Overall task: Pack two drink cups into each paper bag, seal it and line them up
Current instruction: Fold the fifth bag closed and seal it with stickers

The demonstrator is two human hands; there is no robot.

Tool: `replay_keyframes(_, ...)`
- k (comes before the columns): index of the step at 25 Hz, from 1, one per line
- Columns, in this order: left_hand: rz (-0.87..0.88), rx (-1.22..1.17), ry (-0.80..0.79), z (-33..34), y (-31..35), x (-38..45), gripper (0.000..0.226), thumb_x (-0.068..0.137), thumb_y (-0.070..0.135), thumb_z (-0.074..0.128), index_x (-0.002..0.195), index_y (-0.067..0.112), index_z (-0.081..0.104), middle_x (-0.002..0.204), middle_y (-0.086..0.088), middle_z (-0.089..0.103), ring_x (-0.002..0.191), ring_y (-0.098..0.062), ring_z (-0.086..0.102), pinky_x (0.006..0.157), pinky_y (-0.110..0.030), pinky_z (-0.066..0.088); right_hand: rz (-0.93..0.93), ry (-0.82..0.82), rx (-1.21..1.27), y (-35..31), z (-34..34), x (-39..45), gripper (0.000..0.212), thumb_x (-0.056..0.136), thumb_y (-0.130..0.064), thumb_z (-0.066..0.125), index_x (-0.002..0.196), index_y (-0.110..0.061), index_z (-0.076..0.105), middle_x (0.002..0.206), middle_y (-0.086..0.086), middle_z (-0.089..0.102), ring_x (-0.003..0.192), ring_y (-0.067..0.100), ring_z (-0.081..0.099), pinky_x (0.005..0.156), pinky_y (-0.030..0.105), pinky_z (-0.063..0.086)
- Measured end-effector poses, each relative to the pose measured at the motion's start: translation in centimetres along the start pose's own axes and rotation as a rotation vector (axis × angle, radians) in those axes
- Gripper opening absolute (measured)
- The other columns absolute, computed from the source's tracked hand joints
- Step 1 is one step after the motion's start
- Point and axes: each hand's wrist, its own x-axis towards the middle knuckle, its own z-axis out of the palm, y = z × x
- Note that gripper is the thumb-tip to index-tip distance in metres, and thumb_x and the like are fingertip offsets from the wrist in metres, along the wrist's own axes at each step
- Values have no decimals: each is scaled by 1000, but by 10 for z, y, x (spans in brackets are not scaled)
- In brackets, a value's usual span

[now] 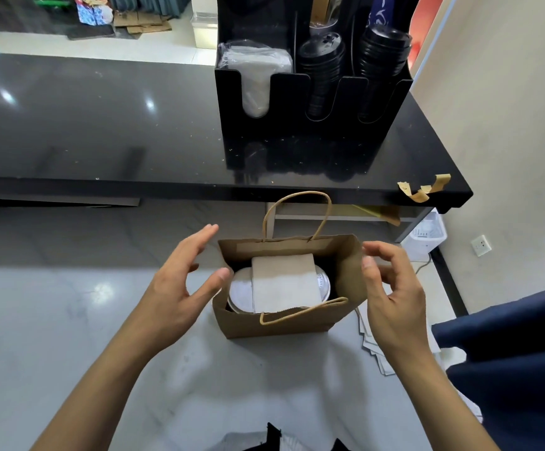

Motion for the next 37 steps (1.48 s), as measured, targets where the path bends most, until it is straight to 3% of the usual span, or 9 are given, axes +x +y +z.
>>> replay_keyframes(3,-131,-98,-9,2,-11,-9,42,97,53,47,139,52,43,140,24,51,125,6,50,97,-28,47,54,-9,10,5,1,-4,27,101,-45,51,124,-33,57,105,-7,73,99,6,67,77,11,49)
replay_keyframes(5,-146,-159,-11,3,-19,-12,25,105,27,45,123,41,57,133,26,59,125,6,52,102,-36,49,74,-7,59,9,3,-3,25,103,-46,49,116,-29,62,107,-2,73,100,8,68,80,16,51)
replay_keyframes(9,-135,-136,-106,6,-22,-15,53,89,-7,49,109,38,68,133,26,60,126,2,53,104,-32,48,81,-66,115,18,5,-5,34,101,-44,39,96,-28,69,116,-4,67,110,17,65,95,33,51)
replay_keyframes(16,-52,-68,-221,12,-24,-14,46,86,24,76,123,46,60,135,33,47,120,4,53,99,-22,52,72,-259,105,17,6,-8,46,93,-61,38,105,-33,72,133,-11,58,128,2,52,94,6,39)
replay_keyframes(22,28,40,-129,11,-21,0,15,87,46,67,98,38,72,156,34,22,121,-1,51,91,-16,47,2,-413,15,28,-2,-7,33,86,-53,56,109,-33,70,152,-27,38,139,-3,40,103,17,35)
replay_keyframes(26,22,24,-95,11,-21,8,6,88,37,73,93,37,69,136,45,41,119,0,53,92,-22,48,-92,-409,-71,32,-4,2,17,89,-28,76,103,-36,70,158,-26,34,144,0,36,106,21,35)
replay_keyframes(29,45,-36,-15,11,-23,12,15,84,28,80,89,26,66,127,26,61,115,-7,59,91,-36,54,-88,-369,-84,29,-4,8,14,88,-27,75,96,-38,72,152,-27,43,141,-1,39,106,24,35)
replay_keyframes(33,-26,-125,26,12,-25,16,36,78,26,85,88,30,51,113,21,70,105,-7,66,87,-36,56,-147,-280,-69,28,-3,14,16,85,-24,79,94,-33,69,128,-18,63,127,10,55,104,36,46)
replay_keyframes(37,-30,-166,-8,13,-27,17,50,79,27,84,116,42,55,109,16,71,106,-8,65,88,-31,54,-99,-232,-14,28,0,18,31,82,-21,83,97,-35,59,107,-15,69,111,12,64,99,29,47)
